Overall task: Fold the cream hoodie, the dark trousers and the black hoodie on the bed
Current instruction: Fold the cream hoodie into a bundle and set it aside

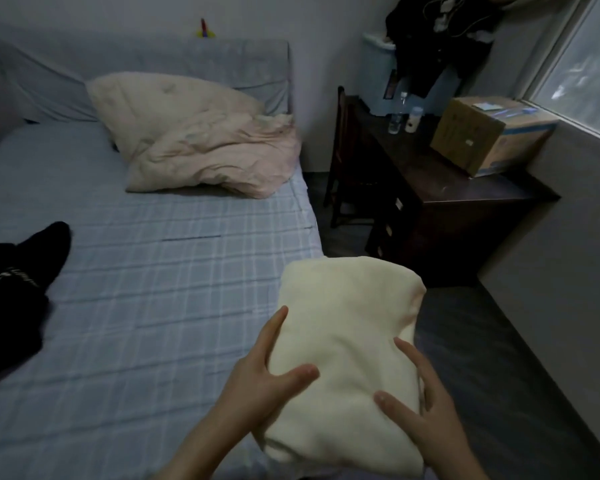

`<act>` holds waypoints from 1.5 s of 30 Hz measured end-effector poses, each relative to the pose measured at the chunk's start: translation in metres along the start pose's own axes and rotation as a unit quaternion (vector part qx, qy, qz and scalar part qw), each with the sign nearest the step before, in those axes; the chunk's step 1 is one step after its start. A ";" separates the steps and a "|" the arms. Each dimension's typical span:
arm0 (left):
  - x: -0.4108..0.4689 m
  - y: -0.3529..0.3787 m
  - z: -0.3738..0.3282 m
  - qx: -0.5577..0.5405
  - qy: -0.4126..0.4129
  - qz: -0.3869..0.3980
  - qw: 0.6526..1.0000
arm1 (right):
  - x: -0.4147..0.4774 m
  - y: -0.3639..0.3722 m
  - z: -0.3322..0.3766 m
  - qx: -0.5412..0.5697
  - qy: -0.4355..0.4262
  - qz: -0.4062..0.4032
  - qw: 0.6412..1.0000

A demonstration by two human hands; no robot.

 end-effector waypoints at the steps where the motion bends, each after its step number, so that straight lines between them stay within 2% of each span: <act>1: 0.011 0.002 0.005 -0.003 -0.003 -0.002 1.000 | 0.012 0.004 -0.004 -0.005 0.001 0.005 1.000; 10: 0.110 0.016 0.026 -0.018 -0.048 -0.015 0.999 | 0.118 0.038 -0.016 -0.032 0.025 0.024 0.999; 17: 0.199 0.040 0.056 -0.026 -0.087 -0.032 0.995 | 0.226 0.065 -0.045 -0.032 0.042 0.075 0.996; 22: 0.290 0.072 0.094 -0.040 -0.128 -0.058 0.989 | 0.333 0.100 -0.095 -0.031 0.056 0.128 0.990; 28: 0.424 0.110 0.171 -0.049 -0.165 -0.085 0.981 | 0.469 0.178 -0.184 0.005 0.068 0.194 0.979; 34: 0.506 0.138 0.257 -0.048 -0.196 -0.087 0.975 | 0.534 0.246 -0.284 0.010 0.099 0.213 0.972; 38: 0.512 0.144 0.278 0.010 -0.204 -0.072 0.976 | 0.535 0.253 -0.307 -0.008 0.120 0.221 0.968; 40: 0.505 0.142 0.273 0.101 -0.203 -0.084 0.970 | 0.534 0.245 -0.301 -0.084 0.111 0.223 0.965; 42: 0.502 0.141 0.257 0.238 -0.160 -0.098 0.953 | 0.532 0.238 -0.286 -0.216 0.057 0.179 0.958; 45: 0.516 0.158 0.238 0.384 -0.013 -0.093 0.918 | 0.532 0.258 -0.255 -0.287 -0.114 0.131 0.942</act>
Point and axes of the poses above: each hand's wrist, its own x-axis towards the middle knuckle, its own y-axis out of the palm, z = x × y, the point moved 2 cm from there along x, towards the middle knuckle, and after that the axes turned 8 degrees about -z, right-handed, at the moved point
